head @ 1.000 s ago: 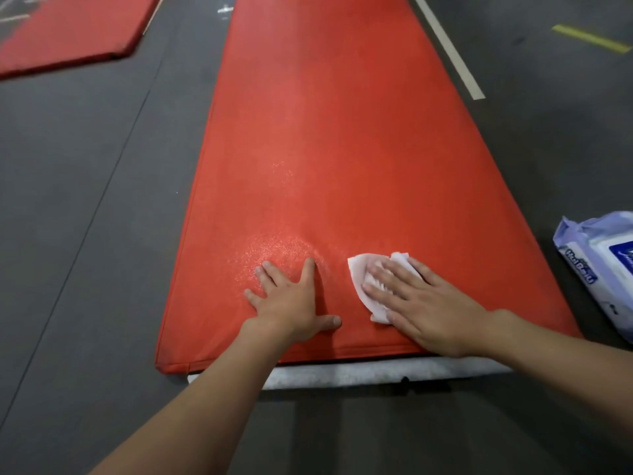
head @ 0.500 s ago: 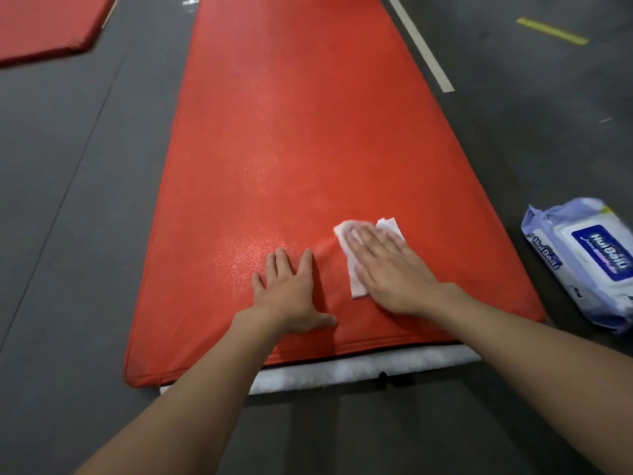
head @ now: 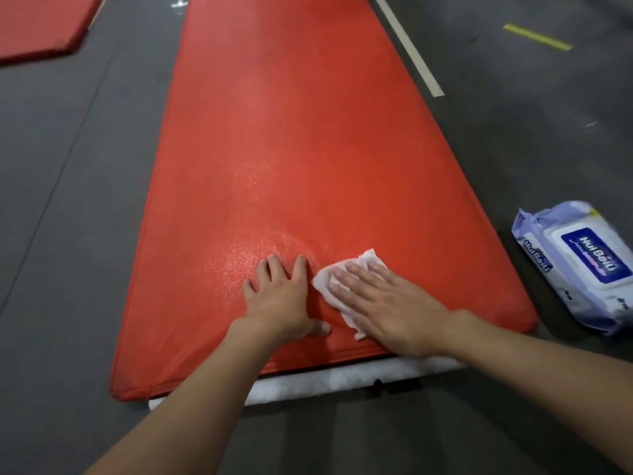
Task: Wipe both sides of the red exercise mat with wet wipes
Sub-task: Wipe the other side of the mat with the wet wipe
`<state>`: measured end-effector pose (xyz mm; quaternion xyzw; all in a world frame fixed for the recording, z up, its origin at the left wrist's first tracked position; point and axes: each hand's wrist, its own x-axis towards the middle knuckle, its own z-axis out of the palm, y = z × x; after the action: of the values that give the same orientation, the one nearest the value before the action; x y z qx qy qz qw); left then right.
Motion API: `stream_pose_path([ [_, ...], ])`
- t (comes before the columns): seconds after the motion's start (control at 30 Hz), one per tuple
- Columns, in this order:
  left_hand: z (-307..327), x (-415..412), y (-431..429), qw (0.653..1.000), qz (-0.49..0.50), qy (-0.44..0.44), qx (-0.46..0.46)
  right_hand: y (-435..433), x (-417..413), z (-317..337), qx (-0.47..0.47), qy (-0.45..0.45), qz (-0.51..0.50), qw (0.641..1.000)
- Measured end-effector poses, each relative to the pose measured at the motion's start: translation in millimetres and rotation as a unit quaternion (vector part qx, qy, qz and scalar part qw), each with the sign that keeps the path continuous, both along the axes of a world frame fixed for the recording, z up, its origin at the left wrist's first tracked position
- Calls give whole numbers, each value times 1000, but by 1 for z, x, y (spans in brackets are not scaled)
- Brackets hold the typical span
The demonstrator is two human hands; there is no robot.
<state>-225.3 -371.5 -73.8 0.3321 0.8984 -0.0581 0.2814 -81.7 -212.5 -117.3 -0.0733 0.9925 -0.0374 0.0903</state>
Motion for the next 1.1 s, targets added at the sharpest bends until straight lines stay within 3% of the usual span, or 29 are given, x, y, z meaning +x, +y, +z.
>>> stream_pose_path([
  [0.13, 3, -2, 7, 998, 17, -51, -17, 24, -20, 10, 3, -28, -159, 987],
  [0.17, 1, -1, 8, 997, 26, -70, -13, 16, -18, 5, -3, -11, -163, 987],
  [0.3, -7, 8, 8, 997, 43, -68, 4, 9, 10, 1, 1, -3, -15, 1000],
  [0.47, -7, 16, 13, 1000, -6, -4, 5, 28, -8, 7, 13, -11, -177, 984],
  [0.6, -5, 17, 18, 996, -80, -11, 35, 33, 18, 3, 26, -9, -56, 998],
  [0.73, 2, 11, 26, 996, -86, -29, -3, 68, 3, 12, 23, -48, -240, 969],
  [0.87, 2, 20, 37, 998, -51, -25, 16, 41, 37, 0, 40, -17, -82, 996],
  [0.9, 2, 23, 40, 998, -51, -17, 21, 52, 38, 2, 33, -23, -85, 996],
  [1.03, 2, 31, 49, 998, -66, -18, -1, 68, 23, 9, 33, -36, -255, 966],
  [1.1, 1, 34, 50, 996, -84, -14, 10, 43, 38, 0, 34, -5, -199, 979],
])
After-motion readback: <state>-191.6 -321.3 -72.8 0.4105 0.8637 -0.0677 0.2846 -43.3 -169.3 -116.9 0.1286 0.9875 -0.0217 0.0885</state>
